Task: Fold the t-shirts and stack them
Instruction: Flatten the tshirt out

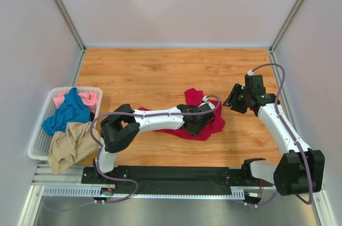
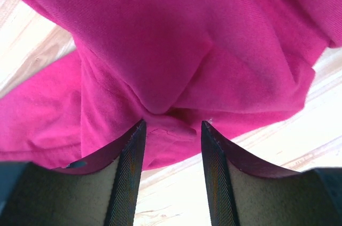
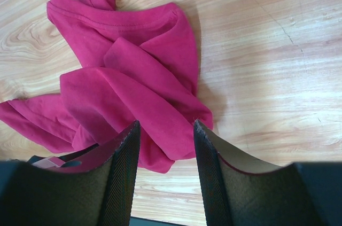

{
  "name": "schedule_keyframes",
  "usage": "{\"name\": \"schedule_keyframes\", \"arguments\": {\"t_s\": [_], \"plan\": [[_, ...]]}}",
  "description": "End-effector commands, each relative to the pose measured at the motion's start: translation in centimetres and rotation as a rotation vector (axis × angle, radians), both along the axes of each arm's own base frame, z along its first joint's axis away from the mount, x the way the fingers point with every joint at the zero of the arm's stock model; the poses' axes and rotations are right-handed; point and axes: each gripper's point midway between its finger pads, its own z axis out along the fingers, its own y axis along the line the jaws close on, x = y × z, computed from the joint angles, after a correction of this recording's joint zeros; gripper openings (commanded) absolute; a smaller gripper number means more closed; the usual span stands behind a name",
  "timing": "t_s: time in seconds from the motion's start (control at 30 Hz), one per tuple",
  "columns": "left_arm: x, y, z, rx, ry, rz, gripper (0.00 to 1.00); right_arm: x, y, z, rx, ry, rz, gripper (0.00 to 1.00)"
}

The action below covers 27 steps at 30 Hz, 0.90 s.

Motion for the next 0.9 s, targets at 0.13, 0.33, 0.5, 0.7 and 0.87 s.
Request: {"name": "schedule_keyframes", "arguments": {"t_s": [0.13,0.33,0.5,0.7,0.87], "plan": [[0.9,0.2,1.1,0.031,-0.070,0.042,0.21,0.2,0.0,0.0,0.003,-0.036,0.008,0.46],[1.5,4.5,7.4,0.118,-0.163,0.138,0.00,1.3,0.0,-0.9,0.008,-0.015,-0.024,0.46],[2.7,10.2,12.2,0.143,-0.236,0.279,0.00,1.7,0.5,-2.3,0.047,0.019,-0.049,0.45],[3.8,18.4,13.8,0.126,-0.221,0.466,0.00,3.4,0.4,-3.9,0.037,0.015,-0.063,0.47],[4.4,21.6,15.4,0.072,-0.232,0.546,0.00,5.0,1.4,-5.8,0.093,0.021,-0.066,0.48]]}}
